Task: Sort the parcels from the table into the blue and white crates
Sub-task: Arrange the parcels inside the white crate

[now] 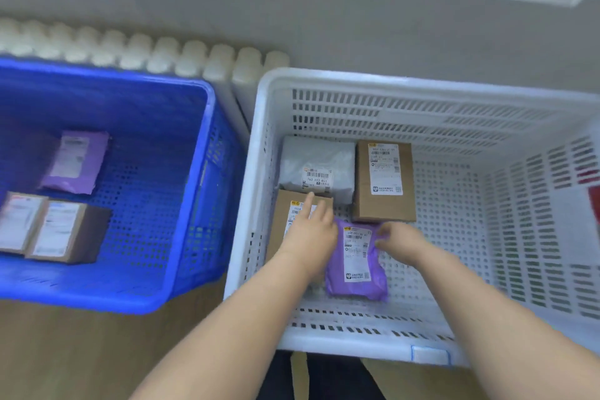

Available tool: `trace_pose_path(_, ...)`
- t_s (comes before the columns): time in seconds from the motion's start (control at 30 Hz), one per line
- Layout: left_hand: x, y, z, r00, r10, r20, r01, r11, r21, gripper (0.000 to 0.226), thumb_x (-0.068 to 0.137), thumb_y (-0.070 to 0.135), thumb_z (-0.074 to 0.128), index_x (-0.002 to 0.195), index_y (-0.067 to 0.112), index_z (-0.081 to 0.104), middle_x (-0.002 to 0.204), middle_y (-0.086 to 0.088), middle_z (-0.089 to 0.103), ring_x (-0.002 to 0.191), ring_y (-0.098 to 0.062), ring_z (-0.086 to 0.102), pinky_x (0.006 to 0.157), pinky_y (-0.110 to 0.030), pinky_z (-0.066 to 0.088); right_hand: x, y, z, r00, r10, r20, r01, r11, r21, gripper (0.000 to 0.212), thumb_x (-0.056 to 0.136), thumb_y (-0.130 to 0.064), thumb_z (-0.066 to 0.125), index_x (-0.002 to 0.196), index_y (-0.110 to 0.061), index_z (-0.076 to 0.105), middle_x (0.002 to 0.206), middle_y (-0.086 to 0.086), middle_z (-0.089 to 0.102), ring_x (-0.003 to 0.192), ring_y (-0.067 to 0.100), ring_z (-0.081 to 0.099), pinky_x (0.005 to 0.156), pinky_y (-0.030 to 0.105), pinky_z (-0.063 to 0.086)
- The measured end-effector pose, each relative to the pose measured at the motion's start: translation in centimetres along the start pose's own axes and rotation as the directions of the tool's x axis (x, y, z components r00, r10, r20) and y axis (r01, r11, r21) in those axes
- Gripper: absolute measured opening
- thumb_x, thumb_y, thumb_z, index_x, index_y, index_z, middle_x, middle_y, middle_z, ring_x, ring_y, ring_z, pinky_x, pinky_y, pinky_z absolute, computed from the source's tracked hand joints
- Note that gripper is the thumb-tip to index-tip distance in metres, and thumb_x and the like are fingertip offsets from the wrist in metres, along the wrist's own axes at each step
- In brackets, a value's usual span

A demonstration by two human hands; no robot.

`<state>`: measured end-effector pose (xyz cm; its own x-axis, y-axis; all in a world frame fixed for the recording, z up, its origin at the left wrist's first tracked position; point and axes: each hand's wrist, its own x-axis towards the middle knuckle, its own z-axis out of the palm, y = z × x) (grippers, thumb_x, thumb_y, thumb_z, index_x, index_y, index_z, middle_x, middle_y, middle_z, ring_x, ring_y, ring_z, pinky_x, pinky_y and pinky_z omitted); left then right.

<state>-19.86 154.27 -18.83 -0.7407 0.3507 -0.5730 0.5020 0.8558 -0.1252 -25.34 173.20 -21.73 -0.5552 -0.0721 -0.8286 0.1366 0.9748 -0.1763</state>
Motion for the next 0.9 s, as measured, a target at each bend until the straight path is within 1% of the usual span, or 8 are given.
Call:
trace_pose_path(0.1,-3.8,-2.5,-2.4,0.985,-0.105,-0.138,0.094,0.992,-0.083,0.062,0.095,0.015,0.052,0.151,0.003,0.029,0.161,-0.022,0.017,0.151,-0.038,0.007,0.117,-0.057,-0.015,-3.4,-4.5,-2.3,0.990,-0.062,-0.127,0.068,0.997,0.047,0.032,0.097,-0.027,0.056,0.126,-0.013,0.062,0.124,0.008,0.066,0.107,0.024,0.061,0.083,0.028,0.046)
trace_pose_path(0.23,-7.9,-6.0,-4.5,0.937,-0.243,-0.250,0.212,0.967,-0.144,0.061,0.097,0.011,0.043,0.153,0.005,0.021,0.164,-0.019,0.009,0.152,-0.036,0.001,0.116,-0.056,-0.018,-6.3,-10.7,-5.4,0.949,-0.187,-0.254,0.208,0.977,0.057,0.029,0.098,-0.033,0.056,0.120,-0.016,0.064,0.122,0.004,0.065,0.092,0.018,0.055,0.076,0.028,0.042)
trace_pose_path(0.37,-13.9,-9.9,-4.0,0.800,-0.515,-0.309,0.443,0.853,-0.275,0.064,0.095,0.011,0.046,0.155,0.010,0.022,0.163,-0.016,0.015,0.152,-0.034,0.006,0.117,-0.055,-0.018,-10.3,-18.6,-7.7,0.833,-0.402,-0.382,0.412,0.909,-0.058,0.029,0.099,-0.034,0.054,0.122,-0.020,0.065,0.120,0.001,0.066,0.098,0.017,0.059,0.079,0.030,0.045)
trace_pose_path(0.47,-18.6,-11.8,-2.4,0.701,-0.671,-0.241,0.596,0.737,-0.320,0.065,0.097,0.020,0.045,0.156,0.011,0.019,0.164,-0.017,0.014,0.152,-0.035,0.007,0.119,-0.058,-0.013,-13.1,-23.6,-7.3,0.730,-0.534,-0.427,0.549,0.830,-0.100,0.035,0.098,-0.037,0.055,0.129,-0.021,0.058,0.120,0.002,0.067,0.103,0.020,0.060,0.078,0.028,0.041)
trace_pose_path(0.57,-23.8,-13.7,0.1,0.599,-0.790,-0.131,0.718,0.602,-0.351,0.066,0.099,0.020,0.041,0.157,0.011,0.012,0.164,-0.017,0.008,0.152,-0.035,0.003,0.120,-0.058,-0.010,-15.6,-29.1,-5.2,0.647,-0.644,-0.408,0.644,0.748,-0.158,0.049,0.095,-0.046,0.058,0.137,-0.023,0.050,0.116,0.002,0.065,0.104,0.021,0.061,0.078,0.028,0.041)
trace_pose_path(0.7,-30.8,-16.5,4.4,0.462,-0.887,-0.022,0.805,0.429,-0.410,0.067,0.099,0.021,0.044,0.157,0.012,0.013,0.164,-0.016,0.008,0.152,-0.034,0.005,0.120,-0.056,-0.007,-18.2,-36.3,-0.4,0.580,-0.755,-0.305,0.721,0.650,-0.238,0.057,0.092,-0.049,0.061,0.141,-0.024,0.046,0.130,0.005,0.060,0.113,0.019,0.060,0.087,0.031,0.048)
trace_pose_path(0.83,-38.2,-19.5,9.5,0.299,-0.953,0.048,0.821,0.231,-0.522,0.065,0.094,0.016,0.046,0.154,0.015,0.022,0.160,-0.012,0.020,0.150,-0.030,0.015,0.121,-0.053,-0.004,-20.8,-43.8,6.0,0.544,-0.822,-0.167,0.736,0.564,-0.375,0.055,0.094,-0.045,0.059,0.143,-0.027,0.043,0.136,0.002,0.054,0.120,0.018,0.056,0.094,0.032,0.047)
trace_pose_path(0.9,-41.4,-20.7,11.7,0.255,-0.963,0.084,0.808,0.165,-0.565,0.064,0.096,0.014,0.043,0.155,0.016,0.021,0.161,-0.010,0.021,0.151,-0.029,0.013,0.121,-0.052,-0.006,-21.6,-47.3,8.6,0.525,-0.843,-0.118,0.736,0.519,-0.434,0.056,0.095,-0.044,0.058,0.145,-0.026,0.039,0.138,0.002,0.051,0.123,0.019,0.054,0.094,0.031,0.046)
